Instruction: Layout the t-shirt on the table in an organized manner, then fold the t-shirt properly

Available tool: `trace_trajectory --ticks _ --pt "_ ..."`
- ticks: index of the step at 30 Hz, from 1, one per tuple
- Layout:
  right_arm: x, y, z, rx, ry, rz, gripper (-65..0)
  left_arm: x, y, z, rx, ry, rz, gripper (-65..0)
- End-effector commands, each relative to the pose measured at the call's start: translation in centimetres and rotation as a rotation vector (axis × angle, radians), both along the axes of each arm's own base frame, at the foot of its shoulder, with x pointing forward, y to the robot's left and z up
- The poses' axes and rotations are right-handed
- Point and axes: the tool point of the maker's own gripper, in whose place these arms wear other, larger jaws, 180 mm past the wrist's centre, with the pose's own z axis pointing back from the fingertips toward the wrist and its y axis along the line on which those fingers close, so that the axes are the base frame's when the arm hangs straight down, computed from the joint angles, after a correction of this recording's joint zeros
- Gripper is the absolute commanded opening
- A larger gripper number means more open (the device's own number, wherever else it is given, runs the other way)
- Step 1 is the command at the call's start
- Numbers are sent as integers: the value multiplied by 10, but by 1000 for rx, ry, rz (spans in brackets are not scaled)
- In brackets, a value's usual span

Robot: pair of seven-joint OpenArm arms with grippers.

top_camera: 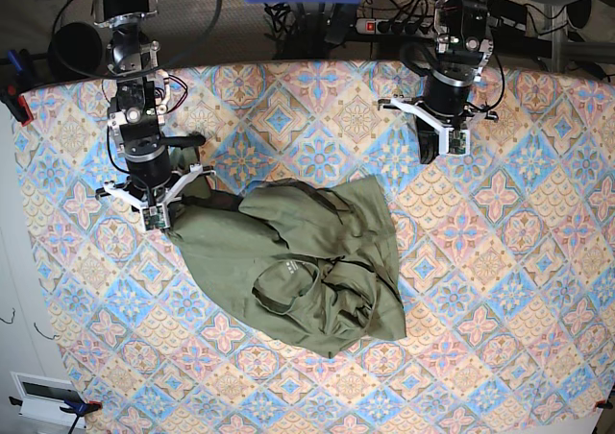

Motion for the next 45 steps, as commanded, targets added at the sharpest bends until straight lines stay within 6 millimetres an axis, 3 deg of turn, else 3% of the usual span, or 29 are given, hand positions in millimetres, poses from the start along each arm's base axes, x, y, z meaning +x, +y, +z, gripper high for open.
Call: trace_trajectory --ticks 1,6,11,15,20,25,31,45 --pt "7 -12 18 -19 -62 -24 -644 7 -3 8 -4 -19 -6 -648" --pt "7 -25 20 -25 -67 -57 -644 23 -26 6 -12 53 -75 -610" --pt "7 -23 19 -24 -64 -53 -644 44 -36 17 -32 35 -75 -432" --pt "7 -20 18 -16 -64 -50 -645 54 -35 -3 -48 87 -53 -352" --pt "7 -19 18 -1 -64 -62 -645 62 -34 -22 -51 129 -42 -347" --pt "7 -24 19 -3 -67 -78 -645 86 -14 -16 -54 98 21 -344" --pt "4 -48 23 -13 -77 -140 -645 113 -11 -12 -52 83 27 -343" --pt "4 -47 22 -11 -74 -137 -645 156 -6 -43 -55 178 41 -349"
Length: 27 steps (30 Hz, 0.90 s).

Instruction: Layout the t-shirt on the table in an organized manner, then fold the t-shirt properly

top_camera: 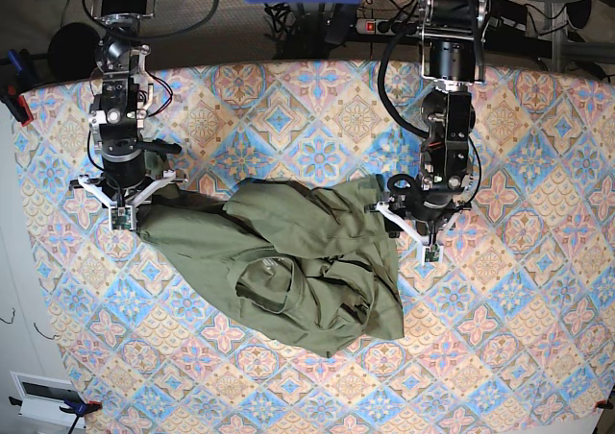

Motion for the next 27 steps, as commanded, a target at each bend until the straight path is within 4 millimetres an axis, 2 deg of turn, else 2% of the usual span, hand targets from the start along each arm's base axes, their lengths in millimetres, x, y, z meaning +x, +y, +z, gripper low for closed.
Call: trace_trajectory --ticks 1,6,8,10,15,16,20,22,27 --pt "8 -3 17 -17 -58 3 -645 12 -1 13 -7 -46 -2 -350" --pt "8 -3 14 -15 -51 1 -645 10 -40 15 -94 -49 -131 -352" --pt "8 -2 13 -9 -50 0 -645 8 -49 15 -106 -49 -166 -359" --pt "8 -2 13 -9 -50 0 -645 6 -51 13 -110 -44 -182 -411" --pt "8 -1 13 -7 -50 0 -645 2 -60 8 -118 -35 -252 -614" --pt "8 -1 13 -7 -50 0 -645 1 -61 8 -118 -37 -259 -650" --pt "8 -1 13 -7 -50 0 -645 2 -59 12 -117 -48 -257 -650" --pt "8 -1 13 -7 -50 0 -645 -2 -48 15 -93 -62 -253 -650" --pt "8 -1 13 -7 -50 1 -645 -18 -32 43 -30 -146 -280 -650"
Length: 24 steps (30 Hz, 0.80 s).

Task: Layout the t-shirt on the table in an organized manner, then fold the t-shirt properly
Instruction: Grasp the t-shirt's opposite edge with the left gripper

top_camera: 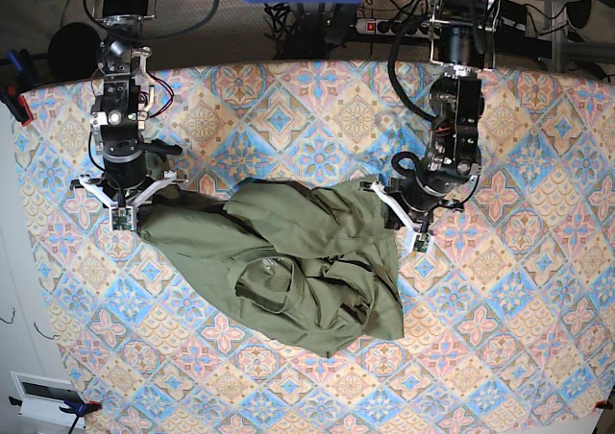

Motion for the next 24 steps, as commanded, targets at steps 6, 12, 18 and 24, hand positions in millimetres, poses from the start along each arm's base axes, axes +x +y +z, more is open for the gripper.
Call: trace_trajectory --ticks 6,12,18,24 --pt "7 -3 16 -16 -57 1 -645 -24 7 43 55 -131 -66 -650" --pt "7 -3 16 -16 -55 1 -645 -48 17 43 101 -124 -93 -650" --pt "7 3 14 -5 -54 11 -645 -12 23 28 86 -96 -45 -620" --pt "6 9 11 1 -46 22 -645 21 10 16 21 -58 -5 -305"
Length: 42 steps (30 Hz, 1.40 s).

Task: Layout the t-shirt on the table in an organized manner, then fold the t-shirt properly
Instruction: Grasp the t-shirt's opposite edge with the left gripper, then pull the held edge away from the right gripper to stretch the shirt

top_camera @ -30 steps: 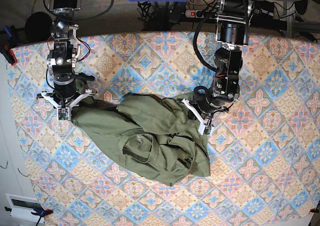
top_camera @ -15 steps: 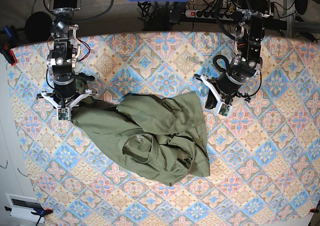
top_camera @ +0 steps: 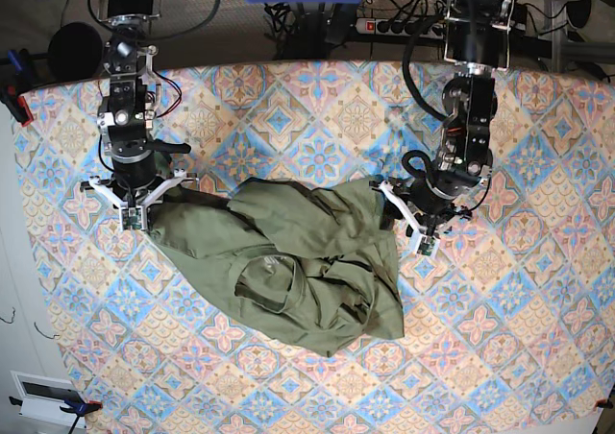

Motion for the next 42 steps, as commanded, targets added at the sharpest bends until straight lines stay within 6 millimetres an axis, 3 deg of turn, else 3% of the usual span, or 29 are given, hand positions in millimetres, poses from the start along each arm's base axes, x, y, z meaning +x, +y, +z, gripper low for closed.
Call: trace_trajectory --ticks 1,3,10,17,19,22,23,24,30,36,42 --pt "5 -3 14 -15 -50 2 -645 14 -1 15 -18 -53 7 -273" --pt "5 -3 14 -15 -48 2 -645 17 -7 13 -33 -43 10 -243" --pt "5 -3 13 -15 -47 2 -645 26 -13 -13 -61 38 31 -245" --pt "5 -3 13 -15 -47 2 -645 33 -27 -20 -92 70 26 -258" --pt "5 -3 14 -15 -48 2 -645 33 -33 -20 -103 71 21 -342" --pt "5 -3 14 -15 -48 2 -645 32 -33 -20 -106 71 20 -610" --pt "5 -3 14 -15 -48 2 -645 32 -33 -19 -107 69 23 -650" --pt "5 -3 14 -15 -48 2 -645 31 -31 -20 -108 70 29 -650" --pt "5 -5 15 -16 -51 -3 -645 15 -8 14 -42 -46 8 -650" --pt "8 -6 17 -17 -59 -5 -645 -2 27 48 83 -147 -31 -650" --pt "7 -9 17 -18 -58 -12 -645 -14 84 74 189 -203 34 -650"
